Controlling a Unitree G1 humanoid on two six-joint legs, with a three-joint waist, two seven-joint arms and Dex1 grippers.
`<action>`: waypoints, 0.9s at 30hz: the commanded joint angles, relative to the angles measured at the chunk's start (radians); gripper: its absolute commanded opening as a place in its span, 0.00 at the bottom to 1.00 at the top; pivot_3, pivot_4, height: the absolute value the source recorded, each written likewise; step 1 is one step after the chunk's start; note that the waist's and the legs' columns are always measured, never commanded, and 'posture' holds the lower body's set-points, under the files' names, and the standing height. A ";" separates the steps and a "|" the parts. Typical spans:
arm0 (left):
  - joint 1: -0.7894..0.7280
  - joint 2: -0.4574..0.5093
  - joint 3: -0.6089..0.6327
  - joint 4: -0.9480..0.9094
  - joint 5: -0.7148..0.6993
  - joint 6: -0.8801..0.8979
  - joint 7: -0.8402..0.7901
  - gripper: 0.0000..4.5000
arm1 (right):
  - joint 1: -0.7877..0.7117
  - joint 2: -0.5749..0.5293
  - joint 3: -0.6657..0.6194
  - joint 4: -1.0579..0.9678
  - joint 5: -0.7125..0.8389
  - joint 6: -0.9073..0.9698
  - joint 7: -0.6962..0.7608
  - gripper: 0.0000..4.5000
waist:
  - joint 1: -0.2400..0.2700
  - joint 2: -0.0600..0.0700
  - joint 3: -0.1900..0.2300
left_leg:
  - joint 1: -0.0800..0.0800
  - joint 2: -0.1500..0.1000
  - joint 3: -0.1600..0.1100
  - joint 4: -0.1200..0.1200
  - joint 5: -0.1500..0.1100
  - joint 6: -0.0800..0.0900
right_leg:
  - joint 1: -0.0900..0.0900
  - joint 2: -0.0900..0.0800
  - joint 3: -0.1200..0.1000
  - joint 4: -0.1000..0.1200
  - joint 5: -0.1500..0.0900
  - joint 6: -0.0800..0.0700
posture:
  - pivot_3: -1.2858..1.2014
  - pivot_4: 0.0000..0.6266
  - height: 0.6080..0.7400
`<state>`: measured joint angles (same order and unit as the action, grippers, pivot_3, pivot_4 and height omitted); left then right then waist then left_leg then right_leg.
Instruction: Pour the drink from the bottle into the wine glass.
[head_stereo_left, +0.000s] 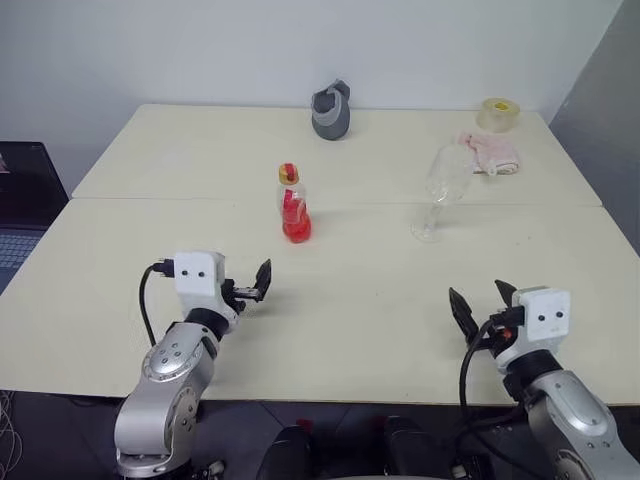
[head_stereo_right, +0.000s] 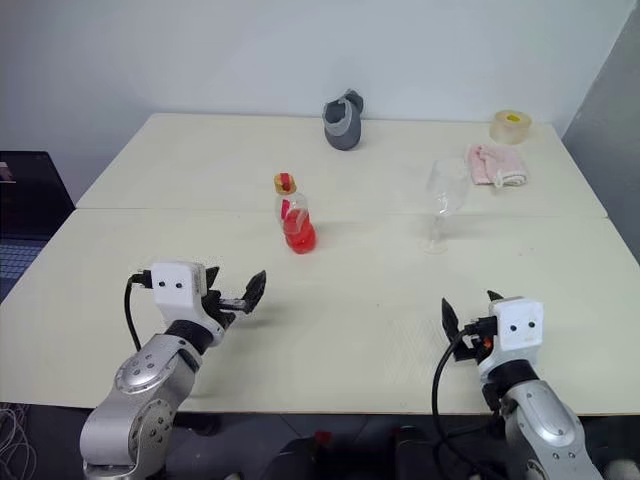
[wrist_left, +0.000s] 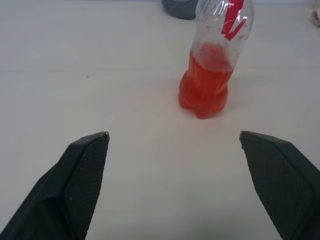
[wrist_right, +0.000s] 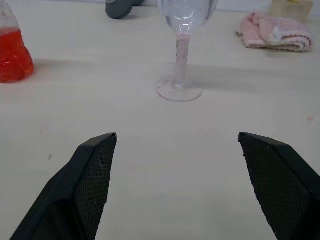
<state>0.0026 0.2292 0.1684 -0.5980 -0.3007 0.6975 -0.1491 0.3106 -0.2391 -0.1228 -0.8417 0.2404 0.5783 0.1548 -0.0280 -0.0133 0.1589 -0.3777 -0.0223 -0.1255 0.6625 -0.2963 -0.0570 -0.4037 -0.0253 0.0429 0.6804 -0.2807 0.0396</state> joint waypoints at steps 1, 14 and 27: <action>-0.002 0.021 0.011 -0.023 -0.012 0.009 -0.012 1.00 | -0.004 0.000 -0.007 -0.024 -0.003 -0.002 -0.011 0.93 | 0.000 0.000 0.000 | 0.000 0.000 0.000 0.000 0.000 0.000 | 0.000 0.000 0.000 0.000 0.000 0.000 | 0.52 0.24 1.00; -0.004 0.045 0.024 -0.015 -0.016 0.002 -0.017 1.00 | 0.033 0.005 0.004 -0.042 -0.009 -0.002 -0.009 0.93 | 0.000 0.000 0.000 | 0.000 0.000 0.000 0.000 0.000 0.000 | 0.000 0.000 0.000 0.000 0.000 0.000 | 0.52 0.24 1.00; -0.092 0.103 -0.051 0.102 0.020 -0.072 -0.106 1.00 | 0.008 -0.062 -0.018 -0.023 0.183 -0.015 0.198 0.93 | 0.000 0.000 0.000 | 0.000 0.000 0.000 0.000 0.000 0.001 | 0.000 0.001 0.000 0.000 0.000 0.000 | 0.52 0.24 1.00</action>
<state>-0.0570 0.3186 0.1306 -0.5109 -0.2945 0.6738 -0.2261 0.3387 -0.2797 -0.1228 -0.8393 0.3481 0.5789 0.2847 -0.0284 -0.0133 0.1590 -0.3773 -0.0224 -0.1254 0.6625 -0.2966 -0.0564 -0.4034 -0.0244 0.0428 0.6805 -0.2807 0.0395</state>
